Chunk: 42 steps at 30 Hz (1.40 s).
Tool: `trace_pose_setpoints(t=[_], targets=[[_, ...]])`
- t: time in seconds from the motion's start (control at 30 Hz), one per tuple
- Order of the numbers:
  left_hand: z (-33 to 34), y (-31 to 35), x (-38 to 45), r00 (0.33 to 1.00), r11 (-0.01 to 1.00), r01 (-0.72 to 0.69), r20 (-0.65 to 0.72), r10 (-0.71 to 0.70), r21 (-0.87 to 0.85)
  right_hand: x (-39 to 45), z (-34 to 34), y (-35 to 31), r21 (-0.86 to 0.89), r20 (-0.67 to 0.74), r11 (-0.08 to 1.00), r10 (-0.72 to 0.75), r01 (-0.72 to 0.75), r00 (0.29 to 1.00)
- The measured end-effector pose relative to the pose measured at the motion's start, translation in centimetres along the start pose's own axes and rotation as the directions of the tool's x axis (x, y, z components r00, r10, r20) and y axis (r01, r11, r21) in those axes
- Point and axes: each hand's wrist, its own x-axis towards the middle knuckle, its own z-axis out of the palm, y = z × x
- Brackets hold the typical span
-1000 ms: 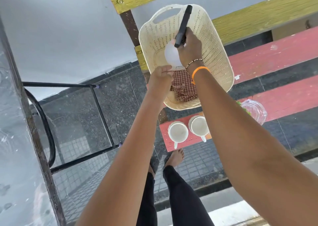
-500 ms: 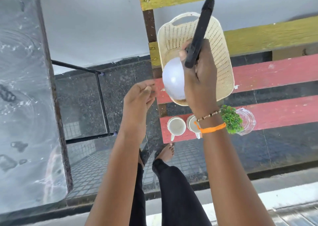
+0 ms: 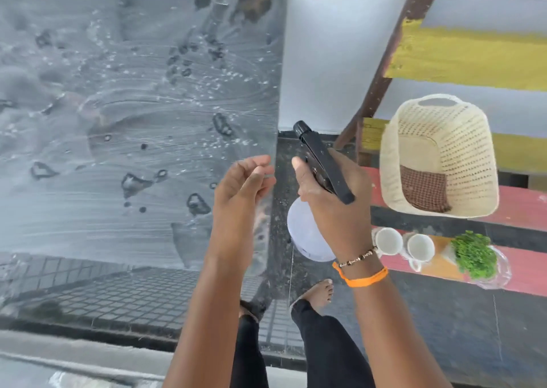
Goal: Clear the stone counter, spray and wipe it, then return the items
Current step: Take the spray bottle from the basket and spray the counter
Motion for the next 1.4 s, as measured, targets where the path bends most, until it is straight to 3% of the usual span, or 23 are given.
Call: trace_pose_setpoints(t=[0.23,0.43,0.53,0.63,0.77,0.9,1.07,1.17,1.27,1.4], targets=[[-17.5,6.9,-2.1,0.981,0.994,-0.093,-0.175,0.083,-0.049,-5.0,13.9,-6.3,0.019,0.14,0.996,-0.084,0.082,0.987],[-33.2,12.1,-4.5,0.92,0.972,-0.227,-0.341,0.195,-0.054,-7.5,26.1,-9.7,0.11,0.403,0.994,-0.039,-0.006,0.914],[-38.7,12.5,-5.3,0.874,0.972,-0.219,-0.46,0.154,-0.09,-8.2,31.8,-11.4,0.062,0.555,0.979,-0.194,0.192,0.809],[-42.4,12.3,-5.0,0.864,0.978,-0.186,-0.49,0.12,-0.09,-8.6,37.1,-12.5,-0.014,0.593,0.889,-0.361,0.457,0.72],[-45.9,13.5,-2.2,0.891,0.99,-0.14,-0.439,0.113,-0.028,-7.9,43.6,-13.2,-0.059,0.554,0.827,-0.439,0.559,0.708],[-49.2,16.0,2.2,0.908,0.994,-0.089,-0.405,0.108,0.064,-5.6,50.5,-13.9,0.031,0.478,0.906,-0.384,0.421,0.79],[-53.0,18.7,7.6,0.918,0.994,-0.039,-0.389,0.075,0.099,-3.0,57.5,-13.8,-0.001,0.438,0.955,-0.265,0.296,0.859],[-54.8,19.3,10.1,0.936,0.995,0.005,-0.351,0.031,0.103,-1.7,59.8,-12.8,0.024,0.438,1.0,-0.008,-0.003,0.899],[-57.0,19.9,13.5,0.951,0.993,0.043,-0.31,-0.007,0.108,-0.1,61.9,-12.1,0.077,0.43,0.945,0.255,-0.317,0.866],[-60.1,21.2,18.3,0.964,0.99,0.086,-0.26,-0.054,0.111,2.0,64.8,-12.1,0.125,0.422,0.873,0.383,-0.471,0.822]])
